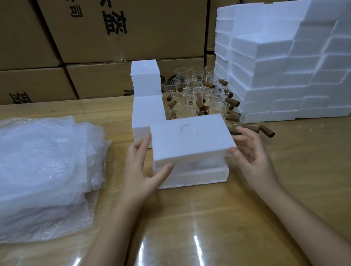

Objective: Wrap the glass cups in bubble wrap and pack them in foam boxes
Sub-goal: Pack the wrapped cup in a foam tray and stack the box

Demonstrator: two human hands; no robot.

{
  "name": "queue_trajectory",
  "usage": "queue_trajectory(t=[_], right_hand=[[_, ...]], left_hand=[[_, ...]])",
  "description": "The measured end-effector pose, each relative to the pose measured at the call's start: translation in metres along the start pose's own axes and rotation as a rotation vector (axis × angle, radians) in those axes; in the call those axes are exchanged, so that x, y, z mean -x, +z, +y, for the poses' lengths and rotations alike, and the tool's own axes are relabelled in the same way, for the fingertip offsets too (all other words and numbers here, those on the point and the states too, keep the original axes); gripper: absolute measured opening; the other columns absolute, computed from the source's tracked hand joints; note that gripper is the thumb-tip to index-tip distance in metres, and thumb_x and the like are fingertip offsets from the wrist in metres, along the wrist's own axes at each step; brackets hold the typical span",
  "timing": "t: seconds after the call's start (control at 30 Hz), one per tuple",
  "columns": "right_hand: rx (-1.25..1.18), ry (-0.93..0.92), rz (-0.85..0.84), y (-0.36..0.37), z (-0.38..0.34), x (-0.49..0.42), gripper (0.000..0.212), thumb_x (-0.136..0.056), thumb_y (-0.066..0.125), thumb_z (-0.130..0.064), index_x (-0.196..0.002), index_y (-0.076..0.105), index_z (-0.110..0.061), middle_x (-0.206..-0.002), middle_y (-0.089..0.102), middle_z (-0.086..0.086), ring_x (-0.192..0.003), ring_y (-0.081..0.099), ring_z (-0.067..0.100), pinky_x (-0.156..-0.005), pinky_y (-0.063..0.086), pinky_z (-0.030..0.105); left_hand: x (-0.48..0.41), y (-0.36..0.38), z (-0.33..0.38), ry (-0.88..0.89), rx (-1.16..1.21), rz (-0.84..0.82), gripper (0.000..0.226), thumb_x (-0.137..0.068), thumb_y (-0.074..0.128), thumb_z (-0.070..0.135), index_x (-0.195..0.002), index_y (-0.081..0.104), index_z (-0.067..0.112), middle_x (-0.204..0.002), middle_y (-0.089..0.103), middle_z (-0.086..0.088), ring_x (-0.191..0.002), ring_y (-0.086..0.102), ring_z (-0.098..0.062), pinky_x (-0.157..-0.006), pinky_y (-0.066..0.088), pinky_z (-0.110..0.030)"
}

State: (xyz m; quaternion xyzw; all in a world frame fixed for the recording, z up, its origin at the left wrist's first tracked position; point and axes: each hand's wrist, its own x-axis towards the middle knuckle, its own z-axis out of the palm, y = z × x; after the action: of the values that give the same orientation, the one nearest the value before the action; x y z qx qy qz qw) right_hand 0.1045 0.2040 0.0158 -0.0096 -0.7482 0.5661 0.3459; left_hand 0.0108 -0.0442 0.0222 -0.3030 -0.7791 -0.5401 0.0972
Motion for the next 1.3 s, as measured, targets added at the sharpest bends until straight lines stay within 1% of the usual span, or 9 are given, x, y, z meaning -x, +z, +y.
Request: queue_trajectory(t=[0.07,0.17,0.27,0.4,0.57,0.7,0.8,0.93,1.3], right_hand=[[0.054,-0.013,-0.043,-0.002,-0.002,0.000,0.039,-0.085,0.060,-0.028,-0.117,0.054,-0.049,-0.115,0.060,-0.014,-0.104,0.061,0.002,-0.089,0.047,0.014],[0.177,-0.079,-0.100,-0.001,-0.004,0.003,0.029,-0.085,0.060,-0.027,-0.114,0.061,-0.030,-0.122,0.058,0.000,-0.101,0.062,0.006,-0.088,0.049,0.018],[0.246,-0.102,-0.131,0.000,-0.005,0.004,0.027,-0.085,0.060,-0.026,-0.111,0.064,-0.020,-0.128,0.056,-0.003,-0.096,0.064,0.007,-0.085,0.049,0.016],[0.291,-0.122,-0.139,-0.003,-0.005,0.004,0.026,-0.085,0.064,-0.017,-0.112,0.065,-0.015,-0.132,0.055,-0.004,-0.095,0.065,0.010,-0.084,0.051,0.019],[0.304,-0.154,-0.143,-0.005,-0.004,0.003,0.025,-0.085,0.066,-0.013,-0.109,0.064,-0.020,-0.130,0.055,-0.009,-0.092,0.066,0.009,-0.082,0.052,0.020],[0.329,-0.205,-0.126,-0.006,-0.004,0.004,0.025,-0.084,0.067,-0.010,-0.109,0.066,-0.014,-0.129,0.056,-0.007,-0.090,0.066,0.004,-0.081,0.052,0.017],[0.358,-0.251,-0.131,-0.008,-0.007,0.003,0.026,-0.084,0.064,-0.018,-0.109,0.067,-0.011,-0.130,0.057,-0.003,-0.091,0.067,0.006,-0.081,0.053,0.019],[0.476,-0.357,-0.135,-0.013,-0.010,0.002,0.023,-0.085,0.066,-0.015,-0.105,0.069,-0.006,-0.128,0.059,0.004,-0.087,0.068,0.013,-0.078,0.056,0.028],[0.524,-0.477,-0.131,-0.016,-0.007,0.002,0.022,-0.085,0.067,-0.018,-0.100,0.070,-0.002,-0.124,0.061,0.007,-0.085,0.067,0.011,-0.072,0.058,0.030]], left_hand=[[0.001,0.005,-0.002,0.008,-0.015,0.051,0.067,-0.077,0.066,0.039,-0.138,0.039,0.035,-0.126,0.041,0.008,-0.123,0.039,0.001,-0.107,0.029,-0.015],[0.000,0.002,-0.003,-0.036,0.033,0.113,0.055,-0.078,0.065,0.036,-0.128,0.043,0.044,-0.128,0.047,0.002,-0.122,0.045,-0.002,-0.106,0.035,-0.023],[0.000,-0.001,-0.007,-0.032,-0.002,0.113,0.049,-0.078,0.065,0.039,-0.123,0.049,0.044,-0.126,0.050,0.004,-0.119,0.045,0.005,-0.105,0.037,-0.025],[0.001,-0.001,-0.009,-0.029,-0.022,0.121,0.050,-0.076,0.066,0.047,-0.124,0.053,0.039,-0.123,0.053,0.005,-0.117,0.047,0.004,-0.104,0.039,-0.026],[0.001,-0.001,-0.013,-0.019,-0.029,0.115,0.049,-0.072,0.063,0.055,-0.120,0.053,0.046,-0.119,0.055,0.006,-0.114,0.048,0.005,-0.098,0.038,-0.018],[0.001,-0.001,-0.017,-0.006,-0.017,0.110,0.047,-0.072,0.066,0.056,-0.117,0.055,0.050,-0.116,0.056,0.010,-0.112,0.050,0.003,-0.095,0.037,-0.010],[0.000,-0.003,-0.020,-0.011,-0.007,0.108,0.045,-0.070,0.067,0.057,-0.114,0.057,0.051,-0.114,0.056,0.016,-0.111,0.052,0.004,-0.094,0.039,-0.011],[0.001,-0.004,-0.021,-0.003,0.002,0.099,0.042,-0.068,0.069,0.057,-0.109,0.060,0.054,-0.109,0.056,0.023,-0.109,0.053,0.004,-0.092,0.039,-0.010],[0.002,-0.005,-0.016,0.024,-0.017,0.090,0.042,-0.070,0.069,0.054,-0.110,0.061,0.048,-0.110,0.058,0.015,-0.107,0.054,0.001,-0.093,0.042,-0.016]])
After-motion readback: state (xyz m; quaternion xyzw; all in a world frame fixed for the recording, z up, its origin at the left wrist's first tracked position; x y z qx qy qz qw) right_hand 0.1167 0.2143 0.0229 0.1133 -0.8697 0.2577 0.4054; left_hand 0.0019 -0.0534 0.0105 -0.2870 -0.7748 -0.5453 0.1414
